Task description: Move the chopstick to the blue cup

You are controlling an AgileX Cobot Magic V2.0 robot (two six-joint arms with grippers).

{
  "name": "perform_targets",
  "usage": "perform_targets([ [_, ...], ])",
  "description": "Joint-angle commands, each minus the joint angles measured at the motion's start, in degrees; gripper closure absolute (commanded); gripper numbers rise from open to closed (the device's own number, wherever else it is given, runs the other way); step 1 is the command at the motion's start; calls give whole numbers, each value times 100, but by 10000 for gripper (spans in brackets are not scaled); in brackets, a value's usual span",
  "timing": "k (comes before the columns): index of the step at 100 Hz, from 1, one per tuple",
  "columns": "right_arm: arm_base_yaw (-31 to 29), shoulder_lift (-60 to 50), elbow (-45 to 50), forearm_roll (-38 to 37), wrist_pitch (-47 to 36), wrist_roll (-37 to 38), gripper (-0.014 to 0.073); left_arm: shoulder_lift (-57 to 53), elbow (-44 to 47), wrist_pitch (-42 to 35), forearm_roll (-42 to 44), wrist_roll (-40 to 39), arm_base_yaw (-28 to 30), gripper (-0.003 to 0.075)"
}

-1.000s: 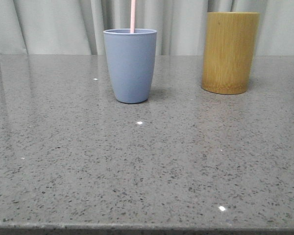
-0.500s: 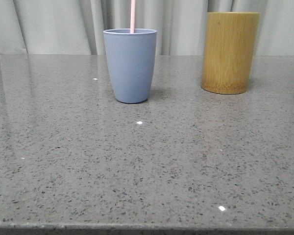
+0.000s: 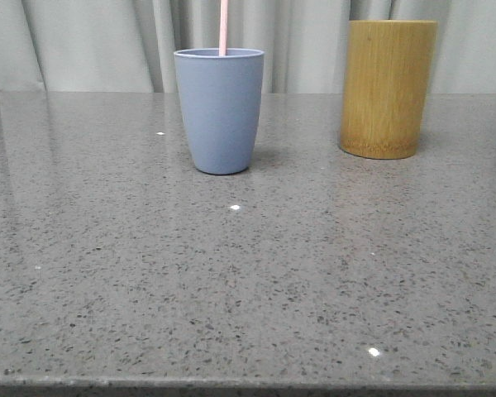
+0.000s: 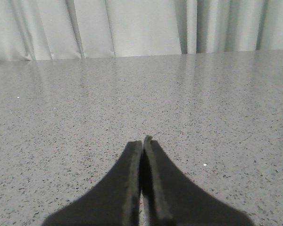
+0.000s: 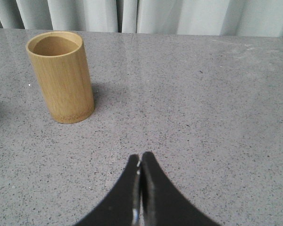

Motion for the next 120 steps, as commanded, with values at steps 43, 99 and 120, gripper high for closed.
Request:
perform_targets([
  [43,-33,50,-130,-149,-380,-13,662,-192,47,-486,-35,-60,12,739],
  [99,-340,-1235,1778,658,-2343,-975,662,-192,47,-486,-35,-60,12,739],
  [120,-823,-1891,2596,1662,-2942,-1742,662,-192,47,-486,-35,-60,12,739],
])
